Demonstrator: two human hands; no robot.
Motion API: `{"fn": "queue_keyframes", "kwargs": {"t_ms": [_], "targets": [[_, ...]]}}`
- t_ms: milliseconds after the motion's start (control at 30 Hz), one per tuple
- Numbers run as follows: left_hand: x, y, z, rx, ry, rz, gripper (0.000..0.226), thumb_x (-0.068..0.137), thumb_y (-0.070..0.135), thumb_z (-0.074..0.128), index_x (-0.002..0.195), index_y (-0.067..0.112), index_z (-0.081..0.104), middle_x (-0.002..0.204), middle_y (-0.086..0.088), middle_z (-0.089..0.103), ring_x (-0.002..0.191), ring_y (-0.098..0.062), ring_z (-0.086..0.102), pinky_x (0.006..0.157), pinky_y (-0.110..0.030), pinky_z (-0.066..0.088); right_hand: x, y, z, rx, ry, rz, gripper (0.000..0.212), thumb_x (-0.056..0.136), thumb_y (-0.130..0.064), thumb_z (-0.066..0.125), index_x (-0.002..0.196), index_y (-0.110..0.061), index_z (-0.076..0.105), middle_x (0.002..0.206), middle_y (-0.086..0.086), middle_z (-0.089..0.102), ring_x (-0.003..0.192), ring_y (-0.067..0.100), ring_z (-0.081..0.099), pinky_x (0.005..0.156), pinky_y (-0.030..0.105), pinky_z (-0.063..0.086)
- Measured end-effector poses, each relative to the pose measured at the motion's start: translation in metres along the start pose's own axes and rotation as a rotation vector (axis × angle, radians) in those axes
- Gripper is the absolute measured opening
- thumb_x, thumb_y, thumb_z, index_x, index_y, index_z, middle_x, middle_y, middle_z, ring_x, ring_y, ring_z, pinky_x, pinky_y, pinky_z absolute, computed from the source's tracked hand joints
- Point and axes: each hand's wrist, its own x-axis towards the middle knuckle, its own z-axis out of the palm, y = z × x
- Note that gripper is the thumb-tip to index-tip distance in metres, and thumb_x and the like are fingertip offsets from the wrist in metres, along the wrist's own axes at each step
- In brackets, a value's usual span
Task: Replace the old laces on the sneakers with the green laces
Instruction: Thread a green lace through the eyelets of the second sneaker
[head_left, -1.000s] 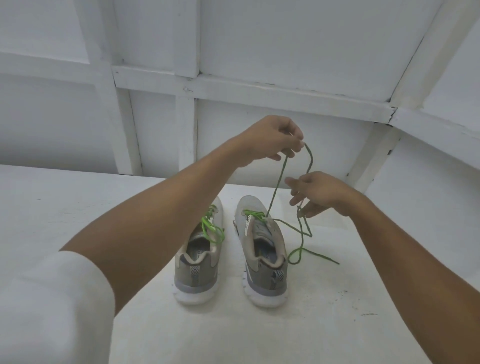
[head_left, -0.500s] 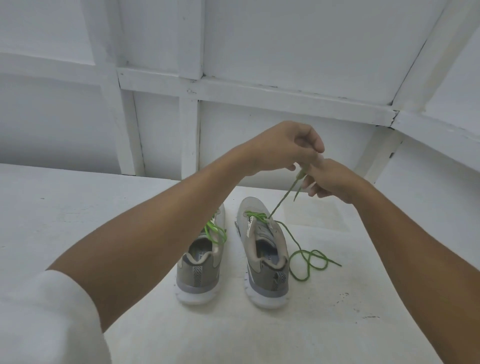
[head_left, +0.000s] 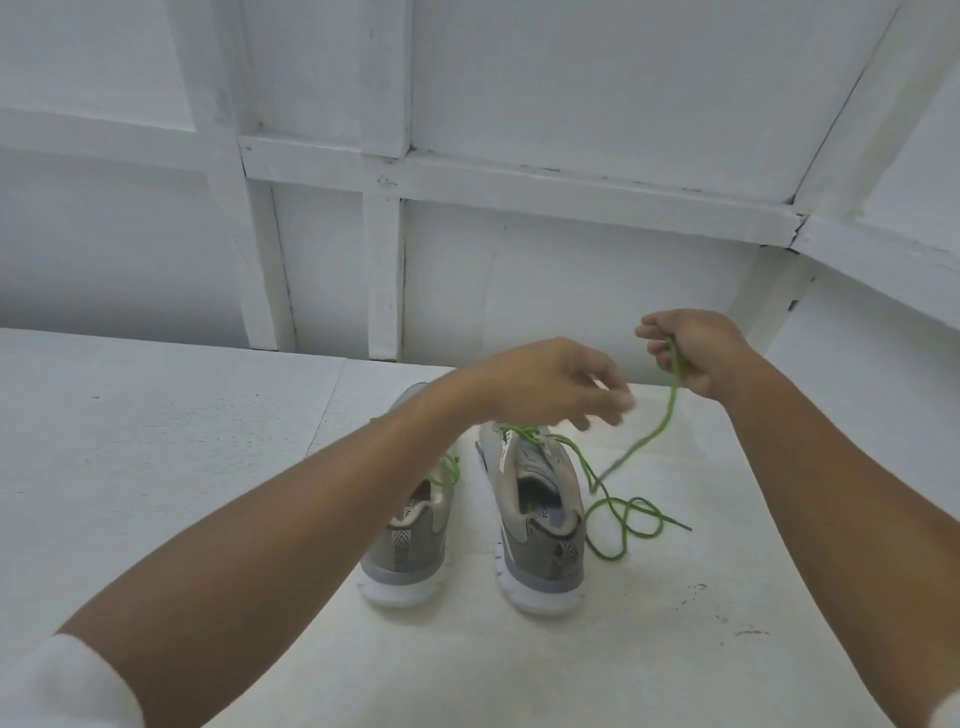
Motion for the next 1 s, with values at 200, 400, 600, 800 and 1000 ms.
{"fn": "queue_keyframes", "kwargs": {"t_ms": [200,400,600,800,1000], "targets": [[0.025,-0.067,-0.011,0.196,0.202,-0.469,0.025,0.094,0.018,0.052,0.104,0.002,0.067,0.097,-0.009,0.073,0.084,-0.024,0.072,0.080,-0.035,0.059,-0.010,0.014,0.023,-0.341,-0.224,-0.152,0.020,0.096,-0.008,0.048,0.117,-0.010,0.049,0.091,0.008,0.073,0.053,0.016,0.057,0.046,0.024,0.040],[0.033,-0.083,0.009,0.128,0.115,-0.637,0.025,0.087,0.028,0.065,0.079,0.006,0.057,0.087,-0.010,0.070,0.074,-0.028,0.073,0.076,-0.038,0.061,-0.029,0.044,0.051,-0.571,-0.304,-0.276,0.022,0.098,-0.021,0.050,0.092,-0.013,0.070,0.070,0.001,0.064,0.052,0.012,0.044,0.053,0.024,0.037],[0.038,-0.096,0.007,0.037,0.163,-0.674,0.020,0.082,0.022,0.064,0.087,0.002,0.063,0.093,-0.019,0.073,0.086,-0.032,0.072,0.085,-0.042,0.058,-0.036,0.070,0.069,-0.571,-0.288,-0.304,0.019,0.091,-0.030,0.061,0.082,-0.020,0.074,0.085,-0.011,0.068,0.077,0.006,0.058,0.070,0.025,0.044],[0.038,-0.105,0.005,-0.090,0.220,-0.667,0.021,0.078,0.012,0.067,0.091,-0.003,0.064,0.089,-0.022,0.072,0.084,-0.034,0.072,0.083,-0.044,0.059,-0.037,0.085,0.075,-0.576,-0.299,-0.270,0.015,0.086,-0.021,0.061,0.077,-0.017,0.072,0.079,-0.004,0.068,0.071,0.010,0.056,0.066,0.026,0.044],[0.036,-0.113,0.002,-0.278,0.247,-0.696,0.014,0.085,-0.003,0.059,0.098,-0.008,0.060,0.079,-0.020,0.067,0.081,-0.034,0.071,0.082,-0.045,0.059,-0.038,0.095,0.075,-0.584,-0.306,-0.250,0.016,0.084,-0.018,0.060,0.073,-0.016,0.072,0.074,-0.003,0.067,0.071,0.012,0.056,0.068,0.029,0.045]]}}
